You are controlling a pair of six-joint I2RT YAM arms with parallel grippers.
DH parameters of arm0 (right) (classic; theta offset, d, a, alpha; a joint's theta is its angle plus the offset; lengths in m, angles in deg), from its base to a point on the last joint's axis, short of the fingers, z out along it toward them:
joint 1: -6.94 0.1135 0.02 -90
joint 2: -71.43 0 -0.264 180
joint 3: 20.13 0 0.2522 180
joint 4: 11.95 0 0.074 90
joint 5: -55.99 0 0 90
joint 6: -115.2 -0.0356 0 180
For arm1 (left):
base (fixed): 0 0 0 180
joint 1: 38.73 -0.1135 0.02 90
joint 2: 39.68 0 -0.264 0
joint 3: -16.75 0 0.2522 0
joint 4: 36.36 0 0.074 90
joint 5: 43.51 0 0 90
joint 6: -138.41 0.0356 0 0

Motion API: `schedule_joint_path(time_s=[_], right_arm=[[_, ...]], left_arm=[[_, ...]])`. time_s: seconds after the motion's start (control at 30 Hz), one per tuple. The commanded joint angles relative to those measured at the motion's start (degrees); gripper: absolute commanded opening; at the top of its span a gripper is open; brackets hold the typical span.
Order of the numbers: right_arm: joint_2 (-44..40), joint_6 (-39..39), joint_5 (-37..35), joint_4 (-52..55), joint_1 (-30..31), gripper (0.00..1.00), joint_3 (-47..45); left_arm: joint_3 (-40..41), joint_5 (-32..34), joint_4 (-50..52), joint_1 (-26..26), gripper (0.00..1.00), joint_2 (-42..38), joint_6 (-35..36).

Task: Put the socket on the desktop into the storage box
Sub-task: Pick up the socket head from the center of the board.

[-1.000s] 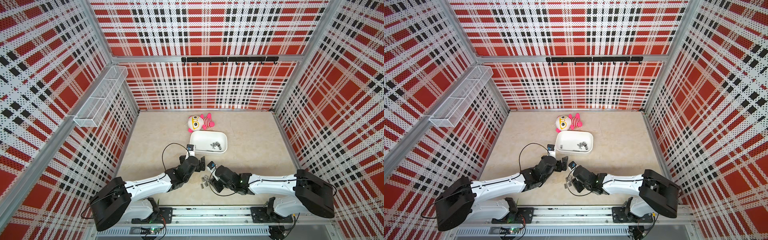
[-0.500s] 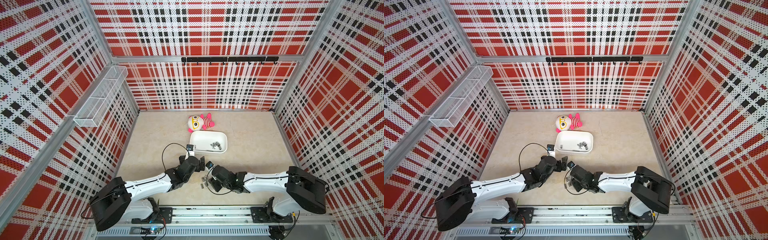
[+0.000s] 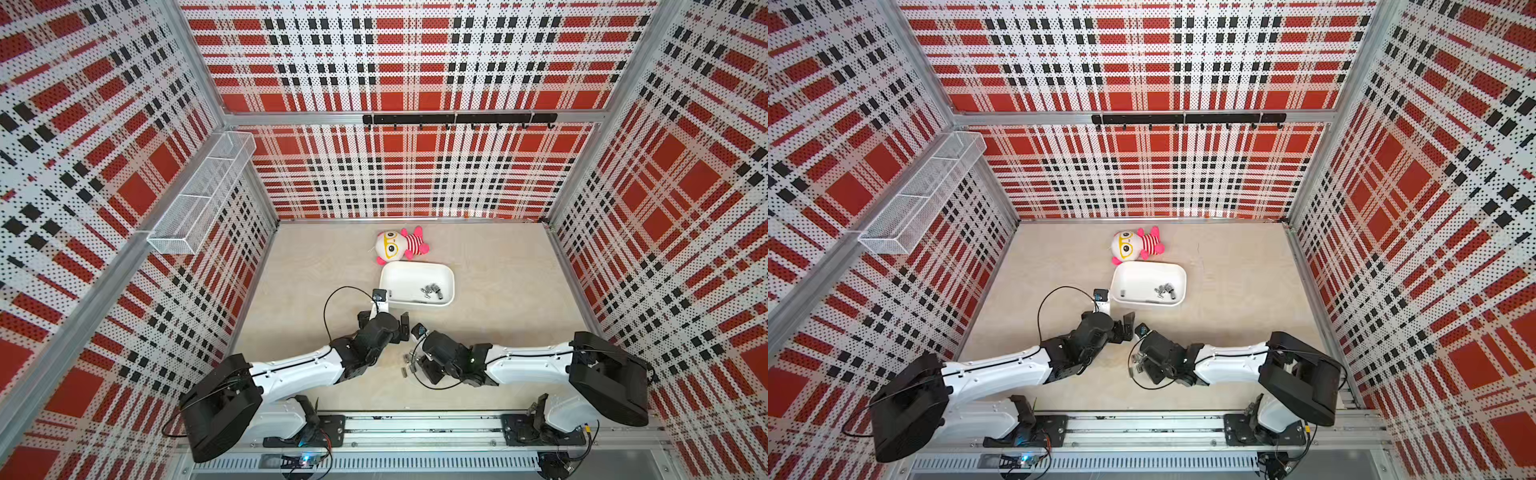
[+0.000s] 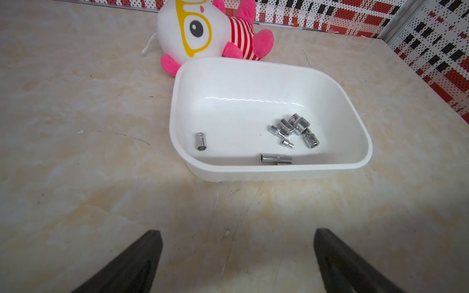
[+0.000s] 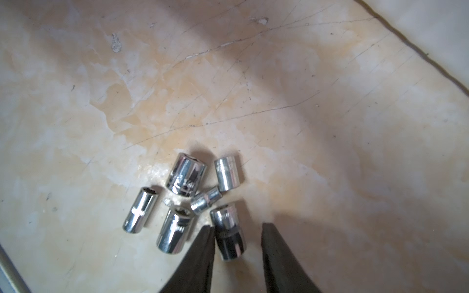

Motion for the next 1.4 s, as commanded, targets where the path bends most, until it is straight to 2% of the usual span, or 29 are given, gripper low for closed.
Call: schedule_joint_path(time_s=[0.0,0.73,1.37], right_arm=[[1.06,0.18,-0.79,0.67,0.51,0.38,1.63],[2.99,0.29,-1.36,2.20,0.52,0.34,2.75],[2.47,-0.40,-2.82,3.24,0.45,0.25,2.70]], left_arm=[[-1.29,1.06,0.37,0.31,1.00,-0.79,0.34],[-1.22,6.32,3.10,-0.54,1.00,-2.48,-2.22],[-0.15,6.69,4.57,-3.62,1.00,-4.82,-4.81]])
